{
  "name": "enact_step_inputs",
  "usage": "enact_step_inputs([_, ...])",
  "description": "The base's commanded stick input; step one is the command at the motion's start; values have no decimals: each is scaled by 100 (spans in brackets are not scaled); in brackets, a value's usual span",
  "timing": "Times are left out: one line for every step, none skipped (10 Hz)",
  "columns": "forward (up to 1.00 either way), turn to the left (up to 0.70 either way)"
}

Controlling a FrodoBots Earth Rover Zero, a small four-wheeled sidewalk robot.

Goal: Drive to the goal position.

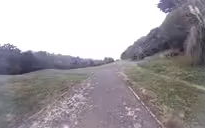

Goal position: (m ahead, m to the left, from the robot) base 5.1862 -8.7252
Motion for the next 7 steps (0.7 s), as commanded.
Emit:
enact_step_inputs([45,0])
enact_step_inputs([45,0])
enact_step_inputs([45,0])
enact_step_inputs([45,0])
enact_step_inputs([45,0])
enact_step_inputs([45,0])
enact_step_inputs([45,0])
